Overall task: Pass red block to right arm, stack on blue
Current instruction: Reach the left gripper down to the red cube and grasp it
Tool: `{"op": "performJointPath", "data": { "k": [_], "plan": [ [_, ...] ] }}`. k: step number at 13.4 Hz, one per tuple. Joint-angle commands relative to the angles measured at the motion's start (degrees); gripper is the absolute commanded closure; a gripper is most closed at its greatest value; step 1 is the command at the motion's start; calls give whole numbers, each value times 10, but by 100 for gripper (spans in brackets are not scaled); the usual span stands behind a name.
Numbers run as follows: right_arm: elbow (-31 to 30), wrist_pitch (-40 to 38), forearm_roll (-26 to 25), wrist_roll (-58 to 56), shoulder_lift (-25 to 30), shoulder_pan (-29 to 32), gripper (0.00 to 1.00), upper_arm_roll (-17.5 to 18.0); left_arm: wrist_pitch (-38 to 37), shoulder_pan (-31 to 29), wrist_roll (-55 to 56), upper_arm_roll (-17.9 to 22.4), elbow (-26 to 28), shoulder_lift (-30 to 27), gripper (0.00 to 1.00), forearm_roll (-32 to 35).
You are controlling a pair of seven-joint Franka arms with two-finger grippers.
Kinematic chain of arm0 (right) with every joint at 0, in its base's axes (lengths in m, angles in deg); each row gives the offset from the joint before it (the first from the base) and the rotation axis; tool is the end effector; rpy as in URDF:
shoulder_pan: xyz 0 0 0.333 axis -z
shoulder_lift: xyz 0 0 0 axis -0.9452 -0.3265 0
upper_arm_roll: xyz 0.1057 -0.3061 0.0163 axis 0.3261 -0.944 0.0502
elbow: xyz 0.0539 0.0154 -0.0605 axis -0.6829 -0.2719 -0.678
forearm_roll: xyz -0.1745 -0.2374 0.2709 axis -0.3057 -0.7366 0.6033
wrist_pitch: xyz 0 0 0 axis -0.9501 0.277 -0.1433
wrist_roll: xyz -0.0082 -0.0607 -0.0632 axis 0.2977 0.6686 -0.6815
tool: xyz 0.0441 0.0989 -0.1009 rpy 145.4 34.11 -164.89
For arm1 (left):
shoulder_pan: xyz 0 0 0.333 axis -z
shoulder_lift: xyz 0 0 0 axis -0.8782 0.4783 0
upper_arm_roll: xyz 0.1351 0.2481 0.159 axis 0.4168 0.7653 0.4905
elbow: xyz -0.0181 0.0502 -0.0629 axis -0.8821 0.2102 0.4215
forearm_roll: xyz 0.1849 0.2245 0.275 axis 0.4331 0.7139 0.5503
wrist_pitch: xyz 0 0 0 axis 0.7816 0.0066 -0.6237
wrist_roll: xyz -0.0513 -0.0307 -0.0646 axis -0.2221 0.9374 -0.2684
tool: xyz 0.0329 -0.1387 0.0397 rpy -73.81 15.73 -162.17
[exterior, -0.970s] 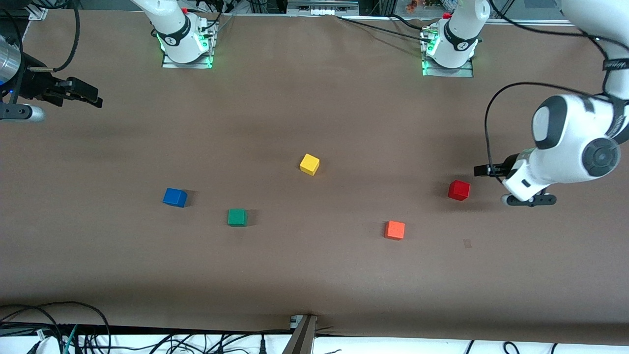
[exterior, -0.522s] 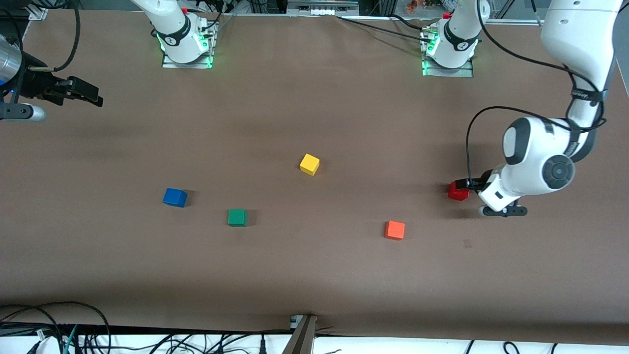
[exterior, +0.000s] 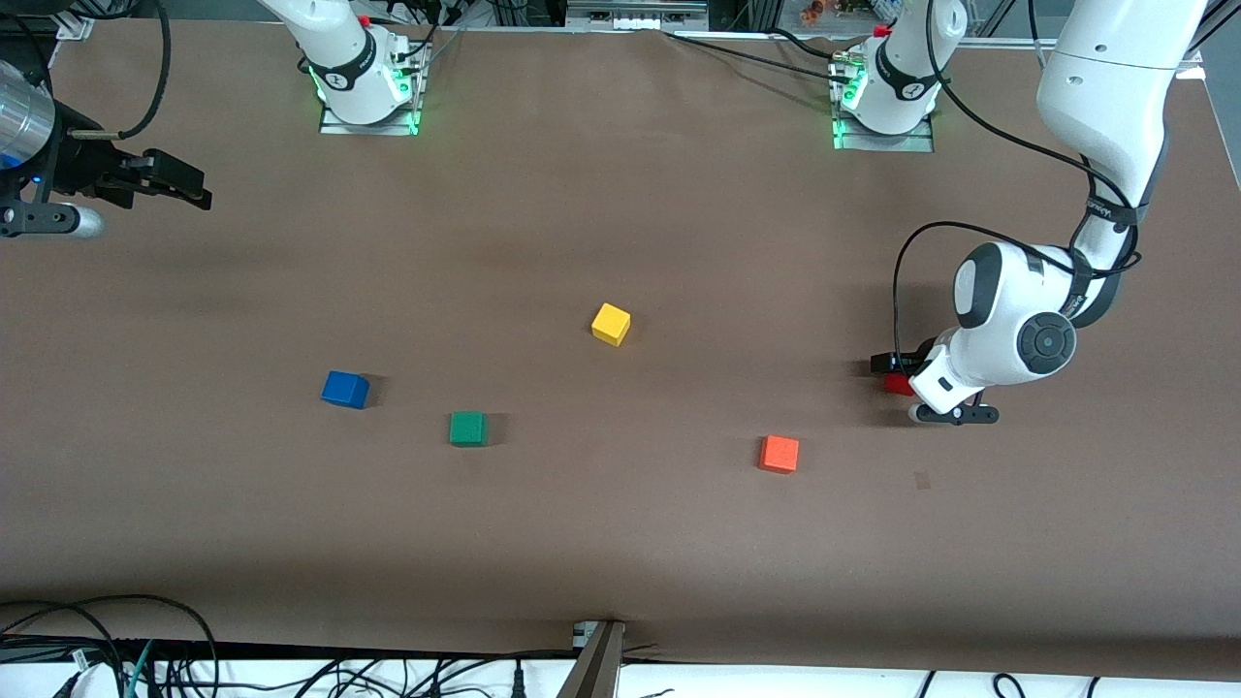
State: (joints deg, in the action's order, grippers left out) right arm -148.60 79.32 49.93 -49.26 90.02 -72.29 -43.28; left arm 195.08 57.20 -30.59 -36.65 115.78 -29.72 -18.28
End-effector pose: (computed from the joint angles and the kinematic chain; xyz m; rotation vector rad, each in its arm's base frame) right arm 0.5260 0.0129 0.5528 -3.0990 0.0319 0.2499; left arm 0.5986 -0.0381 0.1505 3.0624 0.0026 -0.3157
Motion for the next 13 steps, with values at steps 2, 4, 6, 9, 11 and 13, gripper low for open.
{"op": "performJointPath", "data": {
  "k": [2,4,6,9,11,13],
  "plan": [
    [16,-8,-1,5,1,-1,0,3,5,-4,-39,0,-3,7,62,10],
    [16,-11,-1,4,1,0,0,3,5,-5,-62,0,-6,7,100,9],
    [17,-10,-1,6,0,0,0,3,-2,-7,-81,0,-24,7,100,10],
    [17,-10,-1,6,-1,0,0,3,-7,-9,-130,1,-43,0,100,10],
    [16,-12,0,7,-2,0,0,3,-53,-10,-154,0,-73,-9,100,9],
    [16,-13,3,7,-8,0,0,3,-109,-10,-189,-3,-110,-16,100,0]
  ]
}}
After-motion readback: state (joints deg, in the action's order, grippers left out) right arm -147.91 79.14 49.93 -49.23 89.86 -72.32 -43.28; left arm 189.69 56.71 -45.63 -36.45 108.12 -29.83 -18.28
